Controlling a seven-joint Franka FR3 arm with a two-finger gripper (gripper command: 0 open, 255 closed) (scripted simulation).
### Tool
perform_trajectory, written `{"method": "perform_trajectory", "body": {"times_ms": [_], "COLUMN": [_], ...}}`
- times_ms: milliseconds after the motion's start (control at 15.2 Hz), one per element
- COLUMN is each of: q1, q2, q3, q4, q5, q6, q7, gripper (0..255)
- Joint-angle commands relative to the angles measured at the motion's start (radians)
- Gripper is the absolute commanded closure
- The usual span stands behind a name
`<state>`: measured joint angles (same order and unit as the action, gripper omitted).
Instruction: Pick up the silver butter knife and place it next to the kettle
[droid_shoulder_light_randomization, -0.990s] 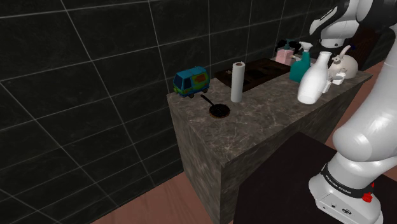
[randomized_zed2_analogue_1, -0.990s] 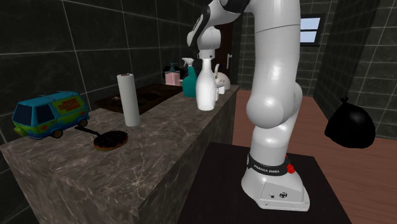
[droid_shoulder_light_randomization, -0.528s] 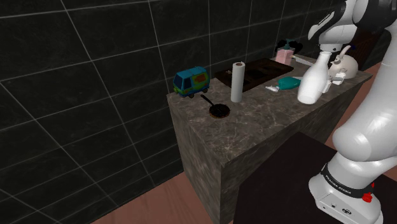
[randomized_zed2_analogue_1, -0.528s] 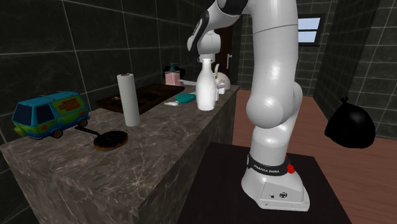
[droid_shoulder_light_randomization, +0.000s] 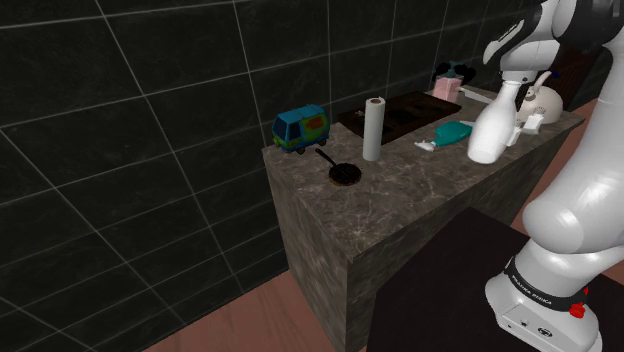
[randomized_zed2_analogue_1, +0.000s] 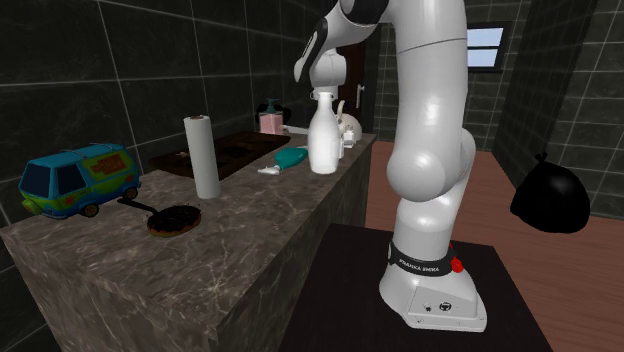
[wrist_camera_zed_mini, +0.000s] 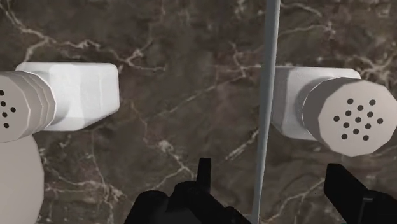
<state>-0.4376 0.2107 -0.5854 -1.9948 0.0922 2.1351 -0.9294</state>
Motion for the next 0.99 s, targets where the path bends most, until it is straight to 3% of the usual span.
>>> {"method": "perform_trajectory", "body": {"times_ms": [0,132,396,924], "q1": [0.0,0.002,0.013,0.013], "q2": [0.001,-0.001,-0.053,-0.053], "q3": [0.0,0.001,-0.007,-0.007], "q4": [0.0,-0.003,0.071,0.071], "q5": [0.001,-0.001,-0.037,-0.037], "q6": [0.0,0.001,-0.116,-0.116], "q7": [-0.001,0.003,0.028,0.028], "gripper": [0,0,0,0]}}
